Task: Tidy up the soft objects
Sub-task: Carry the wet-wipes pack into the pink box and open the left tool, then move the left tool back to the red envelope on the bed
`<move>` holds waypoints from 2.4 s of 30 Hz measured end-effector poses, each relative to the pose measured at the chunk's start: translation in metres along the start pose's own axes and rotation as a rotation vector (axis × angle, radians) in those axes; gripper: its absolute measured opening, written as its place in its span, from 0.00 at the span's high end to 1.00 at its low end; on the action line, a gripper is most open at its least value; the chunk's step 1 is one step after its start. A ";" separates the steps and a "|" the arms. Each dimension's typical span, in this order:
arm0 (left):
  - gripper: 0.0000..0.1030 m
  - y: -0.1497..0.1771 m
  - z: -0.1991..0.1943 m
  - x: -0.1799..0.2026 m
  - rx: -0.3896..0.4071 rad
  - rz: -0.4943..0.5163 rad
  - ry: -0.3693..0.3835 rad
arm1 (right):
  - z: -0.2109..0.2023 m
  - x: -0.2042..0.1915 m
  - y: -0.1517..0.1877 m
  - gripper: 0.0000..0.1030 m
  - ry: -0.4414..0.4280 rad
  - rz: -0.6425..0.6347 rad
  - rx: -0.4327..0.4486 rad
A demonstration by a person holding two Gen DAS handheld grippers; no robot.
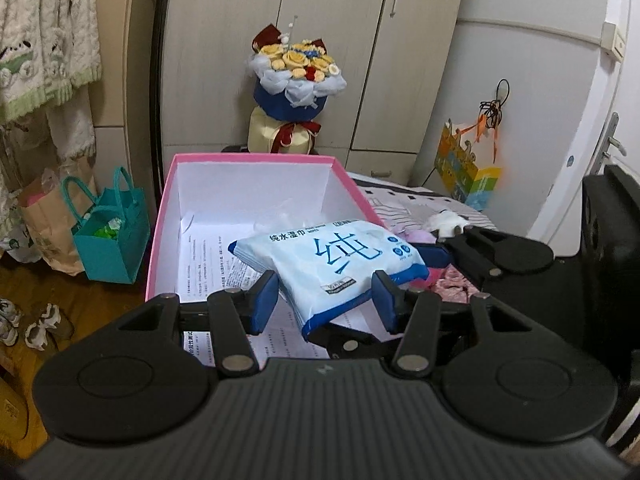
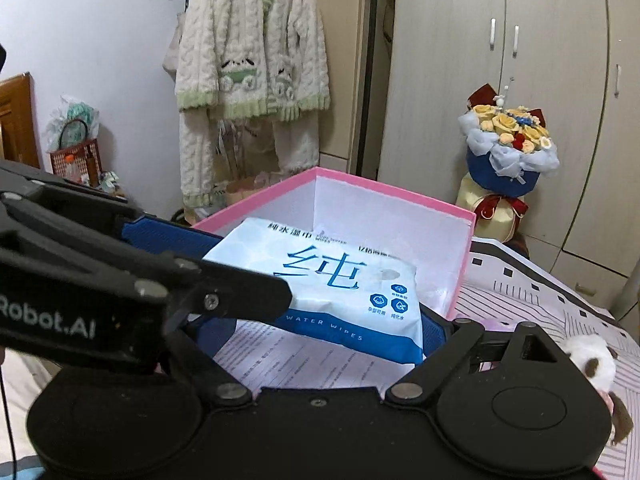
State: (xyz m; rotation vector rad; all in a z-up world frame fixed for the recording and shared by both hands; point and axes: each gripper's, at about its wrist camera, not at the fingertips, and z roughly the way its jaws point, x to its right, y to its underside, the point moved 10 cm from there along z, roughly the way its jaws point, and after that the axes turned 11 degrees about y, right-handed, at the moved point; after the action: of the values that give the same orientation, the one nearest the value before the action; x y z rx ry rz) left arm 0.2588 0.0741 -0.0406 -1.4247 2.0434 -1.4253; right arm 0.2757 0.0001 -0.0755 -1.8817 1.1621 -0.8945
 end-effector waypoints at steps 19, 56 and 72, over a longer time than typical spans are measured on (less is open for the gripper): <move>0.39 0.001 0.015 -0.024 -0.046 -0.082 0.014 | 0.018 -0.003 0.006 0.11 -0.012 -0.108 -0.129; 0.16 0.021 -0.082 0.142 -0.036 0.154 0.230 | -0.182 0.062 0.048 0.11 -0.047 0.011 0.027; 0.20 0.074 0.028 0.218 -0.224 0.185 0.439 | -0.188 0.160 0.159 0.10 0.109 0.163 -0.042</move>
State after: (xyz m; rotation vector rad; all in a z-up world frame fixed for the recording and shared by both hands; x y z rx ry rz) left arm 0.1315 -0.1199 -0.0518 -1.0221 2.5973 -1.5760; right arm 0.1074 -0.2403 -0.0926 -1.7608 1.3885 -0.8961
